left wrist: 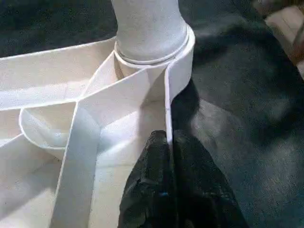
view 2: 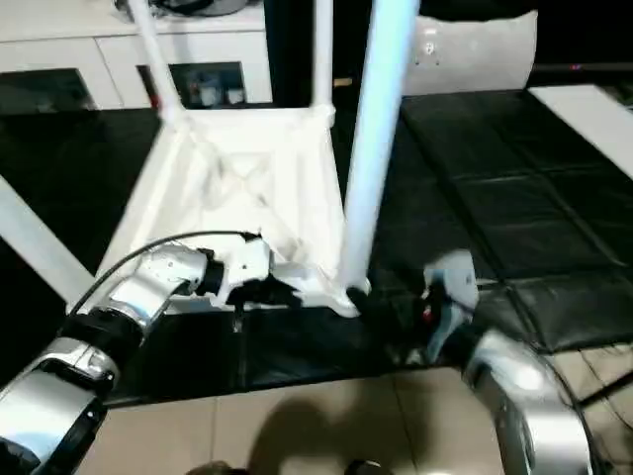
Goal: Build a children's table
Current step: Rotate leg to tighten, then flip table
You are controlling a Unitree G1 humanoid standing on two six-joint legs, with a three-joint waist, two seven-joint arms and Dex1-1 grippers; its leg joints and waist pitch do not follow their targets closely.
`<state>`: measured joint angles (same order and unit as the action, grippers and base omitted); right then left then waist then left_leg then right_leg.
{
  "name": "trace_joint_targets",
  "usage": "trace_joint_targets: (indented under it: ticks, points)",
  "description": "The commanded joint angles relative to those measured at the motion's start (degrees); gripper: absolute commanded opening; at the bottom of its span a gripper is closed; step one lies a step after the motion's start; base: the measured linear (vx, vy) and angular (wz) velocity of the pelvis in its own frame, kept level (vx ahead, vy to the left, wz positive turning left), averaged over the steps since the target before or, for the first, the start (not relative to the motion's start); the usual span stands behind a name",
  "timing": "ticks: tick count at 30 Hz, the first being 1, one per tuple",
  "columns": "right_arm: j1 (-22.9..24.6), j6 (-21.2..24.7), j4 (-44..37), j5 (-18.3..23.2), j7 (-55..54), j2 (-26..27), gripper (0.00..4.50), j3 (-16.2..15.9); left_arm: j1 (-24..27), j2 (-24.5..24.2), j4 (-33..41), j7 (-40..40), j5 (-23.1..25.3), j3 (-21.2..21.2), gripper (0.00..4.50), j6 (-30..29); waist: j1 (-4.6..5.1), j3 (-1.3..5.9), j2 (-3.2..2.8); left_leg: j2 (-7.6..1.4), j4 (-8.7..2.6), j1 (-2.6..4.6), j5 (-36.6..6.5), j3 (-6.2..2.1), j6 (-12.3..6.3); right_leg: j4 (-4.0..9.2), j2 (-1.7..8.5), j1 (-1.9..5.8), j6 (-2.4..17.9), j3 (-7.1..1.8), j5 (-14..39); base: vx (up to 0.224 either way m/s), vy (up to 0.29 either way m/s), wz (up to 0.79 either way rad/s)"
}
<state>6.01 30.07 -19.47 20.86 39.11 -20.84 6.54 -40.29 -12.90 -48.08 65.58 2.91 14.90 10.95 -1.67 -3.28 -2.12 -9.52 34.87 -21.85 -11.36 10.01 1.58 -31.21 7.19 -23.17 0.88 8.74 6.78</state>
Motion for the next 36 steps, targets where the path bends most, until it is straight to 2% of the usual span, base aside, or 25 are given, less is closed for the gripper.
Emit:
trace_joint_targets:
  ticks: [1,2,3,6,7,8,11,12,16,19,20,21,22,23,24,25,26,27,28,29,30,31,32,33,36]
  points:
    - [0.57,1.52,-3.37,1.80,0.15,-1.11,4.50,0.65,0.71,1.15,4.01,-1.50,-4.84,-3.31,0.57,-0.62,-0.45,3.80,1.85,-3.68,-4.81,0.61,-16.87,-1.69,-2.22,4.67,4.02,3.00,3.18,-3.12,32.52,0.000,0.000,0.00]
    - [1.01,1.61,-4.11,2.03,0.11,-1.38,4.50,0.78,1.67,1.52,5.34,-1.85,-5.76,-3.74,0.76,-1.07,-0.65,3.90,1.67,-3.81,-4.72,1.21,-16.88,-1.61,-2.24,4.99,3.90,2.50,3.69,-3.17,31.88,0.000,0.000,0.00]
    - [1.42,1.69,-4.88,2.37,0.06,-1.59,4.50,0.77,2.54,1.77,6.58,-2.67,-6.53,-4.15,0.76,-1.23,-0.49,3.62,1.31,-4.08,-5.15,0.76,-17.81,-1.87,-1.92,4.77,3.52,2.71,3.85,-3.07,30.37,0.000,0.000,0.00]
    - [2.14,2.82,-7.49,1.92,-0.19,-2.26,4.50,-0.98,7.36,2.89,16.81,-8.08,-10.56,-7.67,1.11,-6.24,-0.29,3.45,1.52,-3.88,-5.27,0.89,-20.00,-1.77,-1.48,4.88,3.34,2.63,3.44,-3.04,30.63,0.000,0.000,0.00]
    - [2.13,3.26,-7.89,1.48,-0.56,-2.23,4.50,-1.52,8.67,3.16,19.55,-9.51,-11.46,-8.69,1.22,-7.91,-0.31,3.66,1.07,-4.11,-5.25,1.00,-20.11,-1.94,-0.81,4.29,3.50,2.96,3.98,-3.12,30.05,0.000,0.000,0.00]
    - [1.94,4.07,-8.19,0.86,-1.46,-2.05,4.50,-2.12,10.53,3.74,23.21,-11.83,-12.05,-10.30,1.22,-10.33,-0.14,3.30,1.51,-3.78,-5.15,0.93,-20.37,-1.71,-1.07,5.05,3.32,2.67,3.26,-2.90,32.31,0.000,0.000,0.00]
    - [1.13,5.05,-7.85,0.44,-3.31,-1.39,4.50,-3.20,15.93,5.58,31.93,-19.39,-13.30,-13.91,1.56,-16.24,-0.01,3.28,1.56,-3.45,-4.92,1.07,-20.22,-1.76,-0.87,5.67,3.09,2.52,1.58,-2.49,35.18,0.000,0.000,0.00]
    - [0.78,3.78,-7.65,-0.20,-3.87,-0.73,4.50,-4.26,19.15,6.32,36.04,-23.03,-13.28,-15.15,1.66,-18.13,-0.11,3.33,1.28,-3.43,-4.91,1.09,-20.31,-1.86,-0.78,5.68,3.03,2.55,1.05,-2.37,35.42,0.000,0.000,0.00]
    - [-0.89,-2.37,-4.82,-4.18,-5.14,1.64,4.50,-8.78,30.82,10.20,48.25,-33.69,-10.65,-17.76,1.90,-19.22,0.63,3.25,1.65,-3.65,-4.98,0.48,-20.68,-1.98,-0.59,5.51,2.96,2.60,0.37,-2.26,35.17,0.000,0.000,0.00]
    - [-2.15,-3.66,-2.15,-5.56,-6.35,2.90,4.50,-9.77,34.46,10.63,51.64,-36.42,-8.21,-17.48,2.20,-20.37,0.64,3.16,1.30,-3.35,-4.77,1.42,-22.42,-1.91,-0.68,6.24,2.46,1.88,-0.82,-2.13,37.56,0.000,0.000,0.00]
    - [-2.15,-3.66,-2.15,-5.56,-6.35,2.90,4.50,-9.77,34.46,10.63,51.64,-36.42,-8.21,-17.48,2.26,-20.37,0.67,3.01,1.34,-4.20,-5.31,1.23,-23.26,-2.59,0.32,6.24,1.48,2.13,-1.43,-1.68,35.08,0.000,0.000,0.00]
    - [-2.98,-4.53,-0.16,-7.21,-7.57,3.51,4.50,-10.97,36.45,10.54,53.00,-37.78,-6.41,-17.27,2.53,-20.33,-0.01,2.45,1.95,-4.57,-7.33,-2.09,-27.17,-6.14,0.85,3.38,1.81,4.84,-0.70,0.40,29.52,0.000,0.000,0.00]
    - [-3.23,-5.12,0.66,-7.67,-7.64,3.62,4.50,-11.41,37.14,10.54,53.38,-38.37,-5.58,-17.09,2.53,-20.16,0.34,2.15,0.09,-6.04,-10.11,-2.74,-33.25,-7.86,1.16,1.39,0.35,5.79,-0.66,0.55,26.72,-0.036,-0.035,0.28]
    - [-3.71,-5.90,2.14,-8.46,-7.98,3.85,4.50,-12.25,38.21,10.47,53.76,-38.97,-5.87,-16.92,2.62,-21.67,1.26,2.44,-0.68,-8.55,-11.48,0.11,-39.80,-12.10,1.38,-3.60,-1.41,3.59,1.89,-1.43,15.20,0.009,-0.085,0.61]
    - [-4.05,-7.67,3.58,-9.84,-7.91,3.83,4.50,-13.82,39.79,10.19,54.40,-39.82,-7.40,-16.89,2.66,-23.91,1.88,2.08,-0.55,-8.31,-10.36,2.27,-38.31,-14.18,-1.59,-5.09,-2.32,1.38,5.45,-2.82,11.98,0.009,-0.085,0.61]
    - [-4.02,-7.66,3.50,-8.77,-6.81,4.01,4.50,-13.76,40.92,10.13,55.27,-40.10,-7.56,-16.28,2.73,-23.91,2.01,1.58,-0.03,-7.65,-10.57,1.29,-37.32,-14.20,-3.45,-5.23,-1.91,1.79,7.11,-3.66,11.92,0.062,-0.100,0.61]
    - [-4.04,-7.59,3.38,-7.95,-6.05,4.25,4.50,-13.76,41.63,10.01,55.86,-40.18,-7.49,-15.96,2.82,-23.59,2.85,2.18,1.76,-8.47,-8.80,2.29,-30.08,-10.20,-6.10,-3.32,0.03,2.34,9.87,-5.95,10.47,0.035,-0.192,0.35]
    - [-4.16,-7.57,3.44,-6.83,-5.45,4.81,4.50,-13.54,42.72,10.21,57.06,-39.62,-8.32,-15.79,2.92,-23.05,1.57,2.58,3.02,-2.32,-4.13,-0.53,-20.47,-5.59,-6.91,1.75,2.34,3.54,15.56,-7.34,12.10,0.035,-0.192,0.35]
    - [-4.44,-7.95,3.79,-6.61,-4.78,4.76,4.50,-13.79,43.57,10.70,58.22,-40.32,-8.44,-16.00,3.00,-23.68,-0.09,2.80,3.74,0.71,-0.59,-1.29,-13.29,-3.31,-6.13,3.27,4.01,4.42,13.88,-7.34,18.09,-0.004,-0.231,0.05]
    - [-4.80,-8.51,4.33,-6.49,-4.13,4.70,4.50,-14.00,44.39,11.25,59.58,-41.53,-8.30,-16.26,3.06,-24.66,-2.53,3.09,5.29,0.24,-0.13,-1.63,-2.79,-2.63,-3.51,3.38,5.13,5.02,4.70,-7.92,28.44,-0.034,-0.170,-0.05]
    - [-5.06,-8.77,4.71,-6.46,-3.94,4.75,4.50,-13.99,44.66,11.34,60.09,-42.07,-7.98,-16.37,3.12,-24.83,-4.14,3.08,5.16,-0.45,-1.34,-1.40,-0.40,-2.42,-2.13,3.40,3.88,4.32,-2.94,-8.37,33.70,-0.034,-0.170,-0.05]
    - [-5.27,-8.97,5.00,-6.44,-3.79,4.79,4.50,-13.98,44.87,11.42,60.50,-42.49,-7.72,-16.46,3.23,-24.96,-4.41,2.99,5.81,-0.82,-2.02,-1.32,-0.41,-2.28,-1.63,3.27,3.08,4.12,-4.96,-7.97,34.72,-0.023,-0.137,-0.02]
    - [-6.04,-9.76,6.12,-6.58,-3.67,5.04,4.50,-14.07,45.06,11.34,61.31,-43.49,-6.97,-16.79,3.34,-25.19,-5.19,2.68,4.91,-1.51,-3.10,-0.82,-1.08,-2.11,-0.28,3.49,1.95,3.67,-5.80,-6.85,34.97,-0.028,-0.082,0.02]
    - [-7.01,-10.98,7.86,-6.90,-3.61,5.19,4.50,-14.23,44.98,11.08,61.69,-44.52,-6.60,-17.30,3.40,-25.18,-5.16,2.44,5.40,-2.29,-3.74,-0.14,-3.97,-1.99,0.79,3.35,1.36,3.33,-5.07,-6.16,34.10,-0.028,-0.082,0.02]
    - [-8.28,-12.53,10.33,-7.61,-4.05,5.51,4.50,-14.54,44.34,10.29,61.33,-45.43,-6.53,-18.17,3.70,-24.49,-5.35,2.38,4.57,-3.53,-4.88,0.86,-11.30,-2.01,2.45,3.16,0.77,3.18,-1.68,-5.38,32.62,0.000,0.000,0.00]
